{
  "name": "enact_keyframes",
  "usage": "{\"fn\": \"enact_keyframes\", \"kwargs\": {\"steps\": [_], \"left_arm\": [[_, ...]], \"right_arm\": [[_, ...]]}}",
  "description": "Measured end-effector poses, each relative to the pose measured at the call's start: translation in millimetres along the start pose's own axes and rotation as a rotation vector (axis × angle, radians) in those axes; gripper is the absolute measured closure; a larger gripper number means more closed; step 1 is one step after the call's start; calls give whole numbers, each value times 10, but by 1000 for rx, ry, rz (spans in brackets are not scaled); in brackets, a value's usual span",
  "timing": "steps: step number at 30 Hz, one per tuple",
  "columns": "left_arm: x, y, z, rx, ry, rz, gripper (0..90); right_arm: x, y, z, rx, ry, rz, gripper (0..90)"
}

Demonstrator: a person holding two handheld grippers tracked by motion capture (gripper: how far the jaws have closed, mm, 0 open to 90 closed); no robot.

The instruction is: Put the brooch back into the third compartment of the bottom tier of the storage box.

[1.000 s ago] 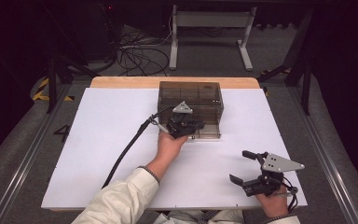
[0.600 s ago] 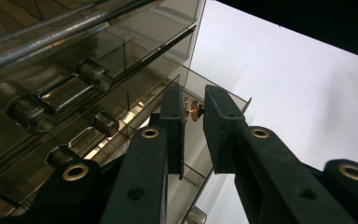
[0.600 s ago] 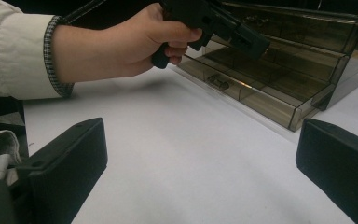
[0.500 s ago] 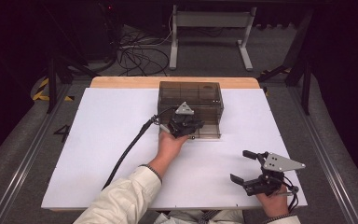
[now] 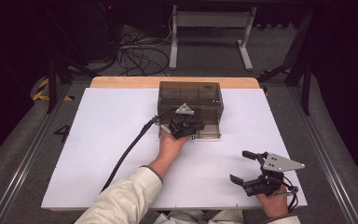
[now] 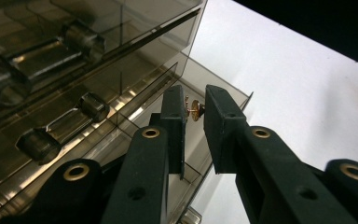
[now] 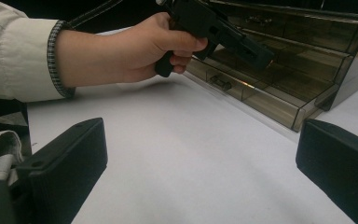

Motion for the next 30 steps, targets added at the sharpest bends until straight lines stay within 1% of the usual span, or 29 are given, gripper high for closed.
{"fn": "enact_keyframes", "kwargs": {"steps": [3,6,7,8,9,10,12,13,14,17,20,22,23,26,28,29,30], "left_arm": [[12,14,-16,0,-18,-2,785],[21,22,-22,-2,-25,-5,785],[32,35,-19,7,-33,-7,785],[32,35,-19,7,-33,-7,785],[39,37,-28,6,-27,-16,785],[58,45,-22,13,-39,-25,785],[77,49,-20,15,-44,-36,785],[77,49,-20,15,-44,-36,785],[93,55,-10,20,-47,-47,785],[99,70,-1,17,-38,-49,785],[100,74,2,18,-44,-46,785],[102,70,5,13,-37,-53,785],[96,70,8,9,-35,-48,775],[84,66,9,-3,-24,-41,649],[51,45,42,-5,-2,-30,617],[51,45,42,-5,-2,-30,587],[14,14,65,-11,13,-15,547]], "right_arm": [[-2,0,-1,-2,-2,2,25],[-2,-1,-1,-2,-1,2,25],[-2,-1,0,-2,0,2,25],[-2,-1,0,-2,0,2,25],[-2,-1,-1,-2,0,2,25],[-2,-1,-2,-2,-1,2,25],[-3,-3,-4,-3,-1,2,25],[-3,-4,-3,-3,0,2,25],[-4,-4,-4,-3,2,3,25],[-2,-2,-5,-4,2,1,25],[-6,3,-8,-6,-1,3,25],[-7,5,-8,-7,-1,3,25],[-7,6,-8,-8,0,2,25],[-6,14,-7,-10,-1,1,25],[-8,14,-12,-13,-3,4,25],[-8,14,-12,-13,-3,4,25],[-10,12,-11,-13,-3,6,25]]}}
Point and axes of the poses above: each handheld gripper's, and its own axes: y roughly forward along the jaws, x roughly out of its underside, z roughly to its right, the point moved 7 cm from there along y, roughly forward along the jaws, and after that the axes turned 12 degrees about x, right-handed, at the moved point
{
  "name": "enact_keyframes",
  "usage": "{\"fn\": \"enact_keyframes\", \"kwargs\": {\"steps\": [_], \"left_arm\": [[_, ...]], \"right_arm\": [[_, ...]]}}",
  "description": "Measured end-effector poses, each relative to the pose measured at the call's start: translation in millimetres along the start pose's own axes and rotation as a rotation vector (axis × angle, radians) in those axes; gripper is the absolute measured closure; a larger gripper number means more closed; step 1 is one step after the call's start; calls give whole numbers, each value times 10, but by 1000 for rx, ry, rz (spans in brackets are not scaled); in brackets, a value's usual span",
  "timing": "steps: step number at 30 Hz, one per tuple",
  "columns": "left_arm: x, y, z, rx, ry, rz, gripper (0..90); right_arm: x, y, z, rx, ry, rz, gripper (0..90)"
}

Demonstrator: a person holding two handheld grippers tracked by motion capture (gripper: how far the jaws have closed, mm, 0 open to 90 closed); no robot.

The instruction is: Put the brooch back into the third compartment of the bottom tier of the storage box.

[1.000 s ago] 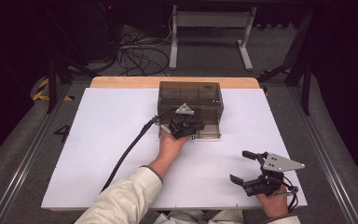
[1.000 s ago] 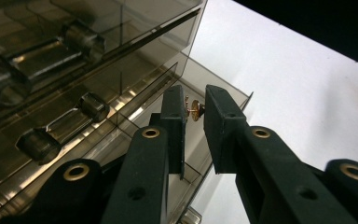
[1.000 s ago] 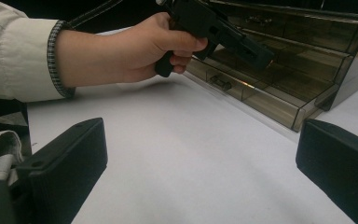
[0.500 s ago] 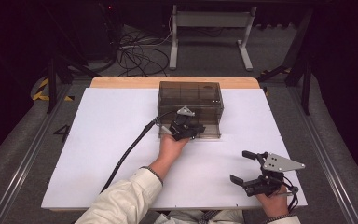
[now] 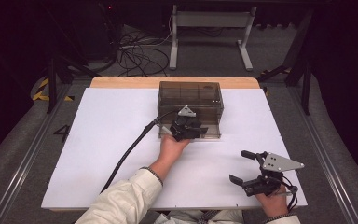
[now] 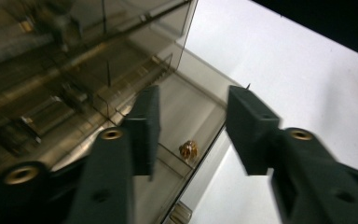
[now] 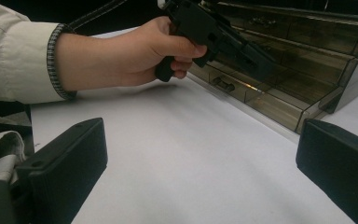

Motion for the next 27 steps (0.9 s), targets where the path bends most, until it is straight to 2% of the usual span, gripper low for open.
{"fn": "enact_keyframes", "kwargs": {"steps": [3,6,9,10,18,27], "left_arm": [[-39,-42,34,2,5,14,432],[-117,-148,86,-36,52,21,265],[-139,-193,117,-36,42,27,169],[-157,-243,145,-36,52,38,137],[-191,-382,219,-62,100,42,119],[-226,-479,287,-61,116,62,118]], "right_arm": [[1,-1,5,0,2,-1,25],[2,0,6,1,2,-1,25],[3,0,6,1,3,-1,25],[5,1,6,2,4,-3,25],[6,15,2,5,4,-5,25],[5,11,3,5,5,-3,25]]}}
Point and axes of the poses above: each handheld gripper's, and its own axes: y roughly forward along the jaws, x roughly out of its underside, z roughly to its right, the point moved 7 cm from there along y, roughly forward along the jaws, and after that the axes turned 12 degrees about x, right-handed, at the moved point
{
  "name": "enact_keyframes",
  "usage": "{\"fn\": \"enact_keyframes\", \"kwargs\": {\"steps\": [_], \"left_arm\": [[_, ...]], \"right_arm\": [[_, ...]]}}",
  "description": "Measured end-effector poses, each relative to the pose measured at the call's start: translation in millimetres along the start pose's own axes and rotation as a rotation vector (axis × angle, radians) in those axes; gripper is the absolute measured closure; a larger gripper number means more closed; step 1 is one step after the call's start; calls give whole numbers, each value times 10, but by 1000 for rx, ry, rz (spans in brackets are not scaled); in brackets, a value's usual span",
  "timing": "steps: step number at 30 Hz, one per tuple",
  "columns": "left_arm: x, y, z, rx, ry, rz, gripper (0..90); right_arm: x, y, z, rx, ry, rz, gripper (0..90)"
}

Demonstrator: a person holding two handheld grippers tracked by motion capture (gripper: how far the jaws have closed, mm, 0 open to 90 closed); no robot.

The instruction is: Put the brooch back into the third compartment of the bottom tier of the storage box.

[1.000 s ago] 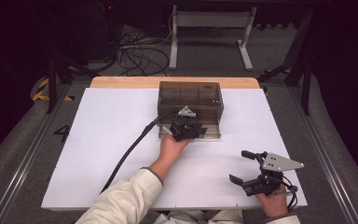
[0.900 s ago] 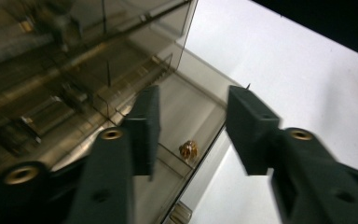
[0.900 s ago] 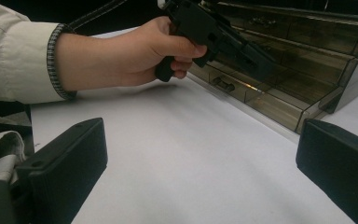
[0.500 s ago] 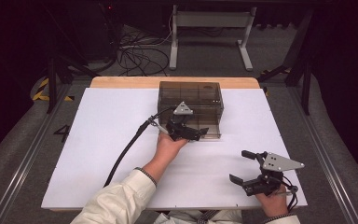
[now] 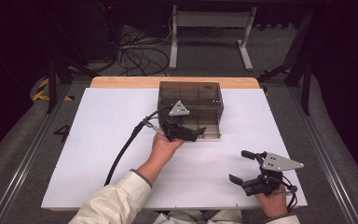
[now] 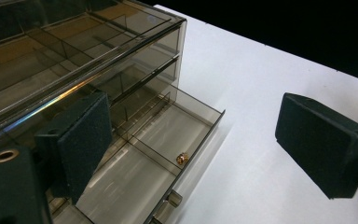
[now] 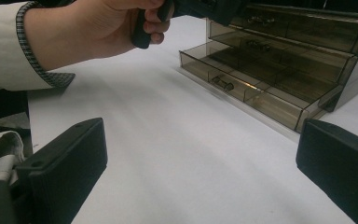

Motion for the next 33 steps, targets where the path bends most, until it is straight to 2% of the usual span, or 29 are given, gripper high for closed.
{"fn": "enact_keyframes", "kwargs": {"steps": [7,11,12,15,22,26,33], "left_arm": [[-42,-80,67,-1,19,5,112],[-64,-220,119,-3,39,23,101],[-60,-309,150,0,33,43,95],[-44,-400,186,6,35,54,92],[34,-728,288,4,53,84,83],[113,-876,347,-3,76,80,78],[306,-1127,405,-6,65,80,75]], "right_arm": [[2,-20,2,5,-1,1,25],[5,-24,4,7,2,0,25],[6,-22,3,9,0,-1,25],[3,-22,1,9,-1,0,25],[1,-15,2,12,-1,2,23],[1,-14,-1,16,-1,1,23],[1,-11,6,20,0,3,21]]}}
Point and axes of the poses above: each handheld gripper's, and its own axes: y roughly forward along the jaws, x roughly out of its underside, z roughly to its right, the point moved 7 cm from there along y, roughly forward along the jaws, and after that the axes turned 12 degrees about x, right-handed, at the moved point
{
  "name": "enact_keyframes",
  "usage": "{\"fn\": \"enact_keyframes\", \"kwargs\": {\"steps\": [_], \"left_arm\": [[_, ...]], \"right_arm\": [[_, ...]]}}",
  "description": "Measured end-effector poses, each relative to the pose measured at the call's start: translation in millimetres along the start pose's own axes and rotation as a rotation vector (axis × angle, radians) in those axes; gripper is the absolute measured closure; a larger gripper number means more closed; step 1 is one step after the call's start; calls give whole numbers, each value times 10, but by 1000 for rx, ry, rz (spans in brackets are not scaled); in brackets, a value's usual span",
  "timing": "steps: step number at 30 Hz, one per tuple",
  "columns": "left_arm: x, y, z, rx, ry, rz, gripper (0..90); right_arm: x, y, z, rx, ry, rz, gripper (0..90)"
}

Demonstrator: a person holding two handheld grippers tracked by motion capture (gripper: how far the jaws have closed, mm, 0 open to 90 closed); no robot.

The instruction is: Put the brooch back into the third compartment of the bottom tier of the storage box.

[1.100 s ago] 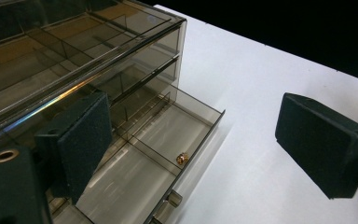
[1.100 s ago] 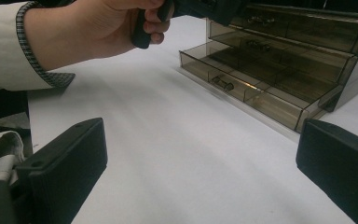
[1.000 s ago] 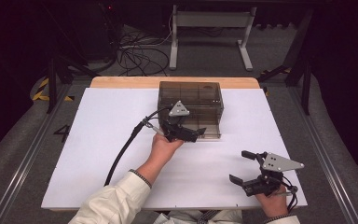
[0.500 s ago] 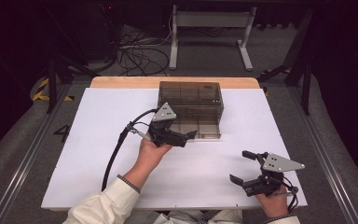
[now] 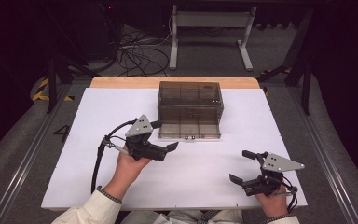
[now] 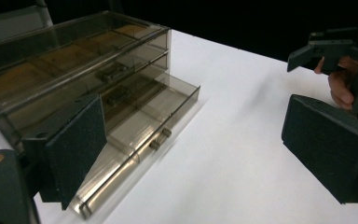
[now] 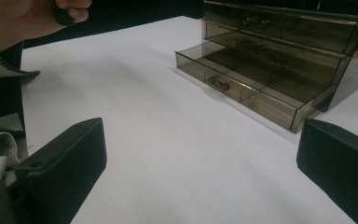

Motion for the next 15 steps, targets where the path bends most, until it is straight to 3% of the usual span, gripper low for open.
{"fn": "enact_keyframes", "kwargs": {"steps": [9,15], "left_arm": [[310,-327,-2,-10,-23,2,61],[567,-577,55,-53,11,0,53]], "right_arm": [[3,3,5,3,4,0,21],[8,7,14,6,10,-4,21]]}}
Point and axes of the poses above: each handheld gripper's, and its own axes: y roughly forward along the jaws, x roughly out of its underside, z roughly to its right, the point moved 7 cm from there along y, roughly forward along the jaws, and after that the axes turned 12 degrees about x, right-handed, at the moved point
